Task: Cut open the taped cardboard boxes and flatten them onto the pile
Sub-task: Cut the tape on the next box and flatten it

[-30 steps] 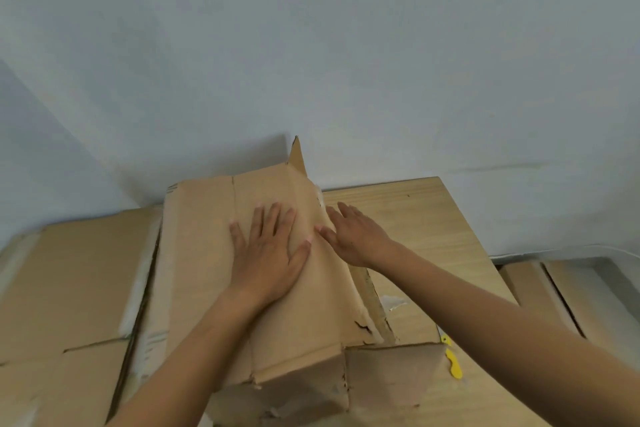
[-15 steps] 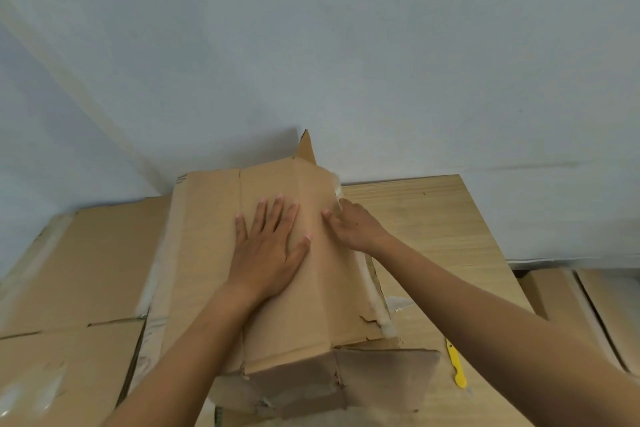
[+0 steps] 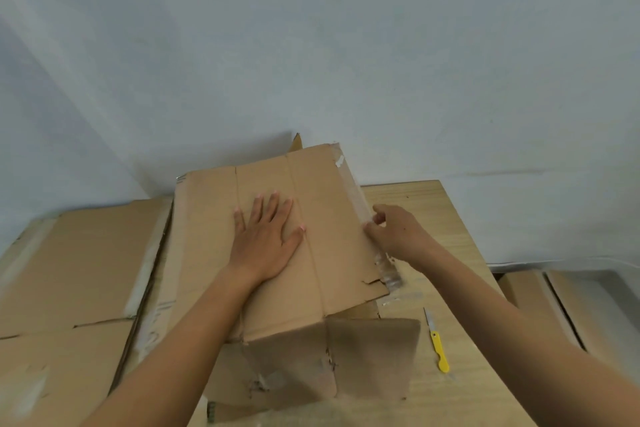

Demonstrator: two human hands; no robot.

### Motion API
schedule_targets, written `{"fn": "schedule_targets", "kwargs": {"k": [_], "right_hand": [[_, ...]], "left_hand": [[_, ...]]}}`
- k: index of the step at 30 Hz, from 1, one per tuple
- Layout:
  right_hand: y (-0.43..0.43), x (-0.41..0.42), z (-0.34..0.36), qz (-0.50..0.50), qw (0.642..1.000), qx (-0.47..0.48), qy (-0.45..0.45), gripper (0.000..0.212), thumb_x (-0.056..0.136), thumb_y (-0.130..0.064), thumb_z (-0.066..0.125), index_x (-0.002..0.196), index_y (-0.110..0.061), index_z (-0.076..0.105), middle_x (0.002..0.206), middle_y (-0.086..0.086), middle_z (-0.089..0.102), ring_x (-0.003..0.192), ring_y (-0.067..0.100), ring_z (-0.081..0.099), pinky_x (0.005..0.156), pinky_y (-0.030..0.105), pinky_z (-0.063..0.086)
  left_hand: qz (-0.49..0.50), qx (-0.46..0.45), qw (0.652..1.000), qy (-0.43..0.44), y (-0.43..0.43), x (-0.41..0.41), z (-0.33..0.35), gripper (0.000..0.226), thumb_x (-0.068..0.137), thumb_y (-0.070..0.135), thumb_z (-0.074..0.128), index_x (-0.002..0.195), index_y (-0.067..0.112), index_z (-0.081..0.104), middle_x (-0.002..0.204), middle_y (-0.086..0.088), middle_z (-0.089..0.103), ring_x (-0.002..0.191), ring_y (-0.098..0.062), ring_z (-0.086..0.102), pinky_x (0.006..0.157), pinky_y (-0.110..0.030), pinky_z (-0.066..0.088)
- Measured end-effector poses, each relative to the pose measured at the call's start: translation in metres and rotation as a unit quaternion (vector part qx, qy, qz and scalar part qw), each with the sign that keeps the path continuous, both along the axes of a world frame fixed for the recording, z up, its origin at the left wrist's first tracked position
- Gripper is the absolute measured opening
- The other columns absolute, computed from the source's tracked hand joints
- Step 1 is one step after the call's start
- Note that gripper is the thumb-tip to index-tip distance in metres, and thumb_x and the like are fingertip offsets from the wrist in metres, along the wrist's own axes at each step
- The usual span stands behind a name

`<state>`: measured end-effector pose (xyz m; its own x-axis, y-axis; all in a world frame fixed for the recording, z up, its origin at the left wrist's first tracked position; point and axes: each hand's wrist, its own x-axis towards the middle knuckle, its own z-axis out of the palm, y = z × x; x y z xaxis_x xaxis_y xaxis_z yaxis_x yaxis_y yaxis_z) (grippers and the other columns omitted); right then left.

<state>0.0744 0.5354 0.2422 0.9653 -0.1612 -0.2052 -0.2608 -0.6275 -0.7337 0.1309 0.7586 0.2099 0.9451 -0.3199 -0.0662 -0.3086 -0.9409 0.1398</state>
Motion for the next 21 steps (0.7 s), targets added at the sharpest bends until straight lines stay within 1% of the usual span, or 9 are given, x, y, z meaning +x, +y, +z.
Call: {"fn": "schedule_targets", "kwargs": {"k": [2,4,6,9,11,13,17,19,21], "right_hand": [[0.004,-0.02,-0.002,0.014,1.0,0.003,-0.005,0.028,0.095,-0.024,0.049,0.119,-0.01,0.054,0.11,0.007,0.059,0.092,0.024,0.06,0.08,0.037,0.052],[0.01,-0.041,-0.008,0.02,0.999,-0.017,-0.023,0.035,0.094,-0.032,0.051,0.126,-0.016,0.047,0.112,0.004,0.053,0.091,0.019,0.056,0.078,0.034,0.05],[0.016,-0.062,-0.015,0.011,0.999,-0.029,-0.045,0.051,0.092,-0.042,0.051,0.136,-0.02,0.035,0.118,0.001,0.046,0.094,0.018,0.054,0.079,0.032,0.046],[0.027,-0.082,-0.025,-0.018,0.995,-0.068,-0.066,0.073,0.091,-0.05,0.049,0.149,-0.021,0.015,0.13,-0.002,0.035,0.101,0.023,0.056,0.079,0.033,0.046],[0.031,-0.084,-0.031,-0.044,0.989,-0.109,-0.093,0.074,0.091,-0.051,0.049,0.149,-0.019,0.015,0.131,0.0,0.035,0.095,0.026,0.058,0.075,0.035,0.047],[0.034,-0.082,-0.034,-0.068,0.984,-0.122,-0.112,0.072,0.091,-0.05,0.05,0.148,-0.02,0.02,0.13,0.001,0.037,0.091,0.027,0.059,0.072,0.035,0.047],[0.039,-0.077,-0.033,-0.09,0.978,-0.133,-0.13,0.068,0.091,-0.047,0.053,0.147,-0.018,0.026,0.128,0.003,0.041,0.088,0.027,0.059,0.069,0.035,0.047],[0.042,-0.075,-0.033,-0.095,0.976,-0.138,-0.138,0.066,0.091,-0.045,0.054,0.145,-0.018,0.029,0.125,0.005,0.043,0.085,0.025,0.057,0.067,0.033,0.044],[0.044,-0.075,-0.032,-0.105,0.975,-0.139,-0.142,0.065,0.09,-0.043,0.056,0.145,-0.017,0.031,0.121,0.005,0.044,0.08,0.021,0.052,0.066,0.031,0.039]], "left_hand": [[-0.001,-0.008,1.0,-0.004,0.001,0.004,0.001,0.065,0.097,0.058,0.019,0.154,0.03,0.004,0.161,0.005,-0.008,0.147,-0.019,-0.013,0.117,-0.052,-0.008],[-0.004,-0.012,1.0,-0.01,0.0,0.006,0.003,0.065,0.097,0.059,0.02,0.154,0.03,0.006,0.161,0.004,-0.006,0.148,-0.019,-0.011,0.117,-0.053,-0.007],[-0.006,-0.017,1.0,-0.016,-0.002,0.006,0.003,0.065,0.097,0.058,0.021,0.153,0.029,0.009,0.162,0.003,-0.004,0.148,-0.019,-0.01,0.117,-0.053,-0.006],[-0.021,-0.034,0.999,-0.028,-0.006,0.004,0.005,0.063,0.097,0.056,0.027,0.152,0.028,0.016,0.162,0.002,0.002,0.148,-0.019,-0.006,0.117,-0.053,-0.004],[-0.034,-0.057,0.997,-0.031,-0.007,0.001,0.01,0.061,0.098,0.054,0.03,0.151,0.026,0.023,0.161,0.001,0.007,0.148,-0.019,-0.002,0.117,-0.053,-0.004],[-0.052,-0.088,0.995,-0.019,-0.003,-0.004,0.015,0.058,0.099,0.051,0.031,0.15,0.024,0.027,0.161,0.0,0.012,0.148,-0.018,0.001,0.118,-0.05,-0.002],[-0.088,-0.112,0.99,0.007,0.033,-0.034,0.019,0.059,0.098,0.053,0.029,0.151,0.026,0.025,0.161,0.002,0.011,0.148,-0.014,0.0,0.118,-0.035,-0.004],[-0.098,-0.112,0.989,-0.002,0.061,-0.056,0.015,0.066,0.095,0.063,0.021,0.151,0.028,0.024,0.161,0.003,0.01,0.147,-0.011,-0.001,0.117,-0.03,-0.007],[-0.089,-0.116,0.989,-0.02,0.09,-0.076,0.01,0.08,0.086,0.071,0.008,0.151,0.028,0.025,0.16,0.004,0.009,0.145,-0.007,-0.004,0.115,-0.028,-0.008]]}}
